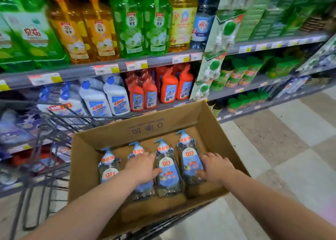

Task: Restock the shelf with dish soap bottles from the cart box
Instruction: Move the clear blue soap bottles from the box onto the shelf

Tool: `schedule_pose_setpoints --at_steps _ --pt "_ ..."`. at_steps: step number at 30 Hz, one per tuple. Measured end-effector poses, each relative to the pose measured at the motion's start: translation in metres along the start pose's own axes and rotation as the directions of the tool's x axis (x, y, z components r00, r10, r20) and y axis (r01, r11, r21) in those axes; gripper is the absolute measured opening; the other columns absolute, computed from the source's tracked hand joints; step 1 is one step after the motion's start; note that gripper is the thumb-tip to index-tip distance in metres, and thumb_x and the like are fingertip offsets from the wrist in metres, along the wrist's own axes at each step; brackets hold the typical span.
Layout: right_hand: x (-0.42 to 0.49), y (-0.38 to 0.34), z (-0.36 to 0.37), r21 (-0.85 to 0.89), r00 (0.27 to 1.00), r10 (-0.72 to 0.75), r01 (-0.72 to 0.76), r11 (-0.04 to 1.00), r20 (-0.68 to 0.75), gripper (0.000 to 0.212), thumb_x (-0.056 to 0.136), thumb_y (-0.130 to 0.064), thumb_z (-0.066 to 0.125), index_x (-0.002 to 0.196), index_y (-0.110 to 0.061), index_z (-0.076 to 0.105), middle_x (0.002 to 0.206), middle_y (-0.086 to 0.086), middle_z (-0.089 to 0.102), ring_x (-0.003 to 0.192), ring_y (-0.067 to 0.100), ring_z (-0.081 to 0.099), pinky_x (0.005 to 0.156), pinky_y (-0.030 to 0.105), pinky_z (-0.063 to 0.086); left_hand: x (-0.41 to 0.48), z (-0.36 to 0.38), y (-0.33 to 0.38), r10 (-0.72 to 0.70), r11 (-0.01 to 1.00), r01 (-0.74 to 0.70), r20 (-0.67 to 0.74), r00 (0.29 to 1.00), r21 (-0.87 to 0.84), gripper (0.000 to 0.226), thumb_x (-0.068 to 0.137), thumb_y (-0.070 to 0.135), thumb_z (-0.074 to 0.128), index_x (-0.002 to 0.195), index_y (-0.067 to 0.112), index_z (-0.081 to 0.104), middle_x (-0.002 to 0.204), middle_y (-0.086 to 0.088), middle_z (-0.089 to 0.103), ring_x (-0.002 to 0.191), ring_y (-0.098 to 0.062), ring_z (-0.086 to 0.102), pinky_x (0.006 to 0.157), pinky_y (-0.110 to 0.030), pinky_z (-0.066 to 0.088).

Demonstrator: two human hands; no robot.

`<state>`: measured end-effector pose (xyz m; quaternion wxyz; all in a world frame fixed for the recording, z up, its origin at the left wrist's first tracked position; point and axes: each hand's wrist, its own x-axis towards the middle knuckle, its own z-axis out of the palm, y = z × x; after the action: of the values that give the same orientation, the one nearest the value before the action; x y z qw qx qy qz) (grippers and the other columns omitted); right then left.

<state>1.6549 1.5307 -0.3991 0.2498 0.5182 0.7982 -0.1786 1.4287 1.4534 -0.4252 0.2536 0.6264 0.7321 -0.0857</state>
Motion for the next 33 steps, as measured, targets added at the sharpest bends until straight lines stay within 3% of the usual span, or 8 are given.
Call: schedule_pose_setpoints --at_steps 8,13,17,23,25,29,31,33 --pt "0.071 0.017 0.010 0.167 0.987 0.077 -0.100 0.981 0.141 0.056 0.089 -0.048 0.050 0.133 -0.015 0.040 0.134 0.011 0.047 0.119 0.028 0.051 0.100 0.043 0.042 0.049 0.032 -0.011 -0.033 0.979 0.070 0.191 0.981 -0.190 0.076 0.087 0.055 0.051 0.146 0.016 0.026 0.152 -0.010 0.032 0.137 -0.029 0.034 0.109 -0.041 0.034" --pt "0.117 0.027 0.030 0.346 0.979 0.046 -0.114 0.931 0.198 0.063 0.088 -0.041 0.058 0.140 -0.013 0.036 0.140 0.013 0.045 0.129 0.028 0.044 0.107 0.040 0.037 0.077 0.053 -0.006 -0.101 0.899 0.194 0.245 0.964 -0.393 0.071 0.083 0.050 0.061 0.140 0.015 0.036 0.143 -0.009 0.046 0.127 -0.027 0.046 0.095 -0.029 0.038" --pt "0.151 0.030 0.051 0.517 0.977 0.092 -0.179 0.837 0.190 0.066 0.084 -0.031 0.066 0.139 -0.012 0.037 0.140 0.016 0.044 0.129 0.029 0.042 0.106 0.034 0.035 0.100 0.070 0.003 -0.184 0.737 0.332 0.298 0.937 -0.588 0.065 0.083 0.038 0.066 0.137 0.013 0.041 0.140 -0.008 0.049 0.123 -0.025 0.049 0.084 -0.021 0.032" --pt "0.188 0.032 0.082 0.663 0.963 0.235 -0.261 0.701 0.132 0.074 0.077 -0.042 0.069 0.138 -0.014 0.038 0.136 0.012 0.048 0.124 0.031 0.048 0.103 0.042 0.040 0.134 0.096 0.014 -0.347 0.394 0.542 0.426 0.836 -0.742 0.061 0.085 0.029 0.067 0.136 0.011 0.040 0.135 -0.007 0.053 0.110 -0.019 0.055 0.065 -0.015 0.045" --pt "0.197 0.032 0.088 0.748 0.943 0.295 -0.306 0.589 0.154 0.066 0.075 -0.040 0.073 0.129 -0.013 0.048 0.125 0.009 0.058 0.110 0.027 0.057 0.093 0.035 0.046 0.143 0.105 0.016 -0.386 0.294 0.591 0.472 0.793 -0.752 0.062 0.084 0.030 0.068 0.136 0.010 0.040 0.134 -0.010 0.054 0.115 -0.026 0.056 0.068 -0.025 0.047" --pt "0.209 0.035 0.099 0.841 0.918 0.321 -0.355 0.409 0.232 0.050 0.072 -0.042 0.075 0.114 -0.019 0.059 0.094 -0.003 0.066 0.067 0.000 0.057 0.054 0.015 0.042 0.156 0.120 0.017 -0.411 0.183 0.647 0.541 0.734 -0.740 0.066 0.084 0.035 0.066 0.137 0.009 0.037 0.137 -0.012 0.050 0.117 -0.030 0.055 0.050 -0.021 0.044" --pt "0.213 0.036 0.104 0.864 0.913 0.322 -0.361 0.352 0.250 0.052 0.069 -0.042 0.078 0.112 -0.018 0.061 0.096 0.000 0.069 0.073 0.005 0.063 0.058 0.018 0.049 0.161 0.126 0.016 -0.408 0.127 0.657 0.565 0.717 -0.743 0.067 0.083 0.036 0.067 0.137 0.010 0.038 0.136 -0.012 0.050 0.115 -0.031 0.055 0.053 -0.028 0.050" --pt "0.215 0.038 0.106 0.873 0.898 0.321 -0.394 0.287 0.300 0.058 0.065 -0.040 0.081 0.113 -0.016 0.061 0.101 0.005 0.071 0.084 0.018 0.069 0.074 0.031 0.057 0.163 0.132 0.014 -0.391 0.012 0.644 0.589 0.707 -0.765 0.064 0.080 0.031 0.071 0.133 0.009 0.042 0.131 -0.012 0.055 0.112 -0.032 0.058 0.073 -0.042 0.057"
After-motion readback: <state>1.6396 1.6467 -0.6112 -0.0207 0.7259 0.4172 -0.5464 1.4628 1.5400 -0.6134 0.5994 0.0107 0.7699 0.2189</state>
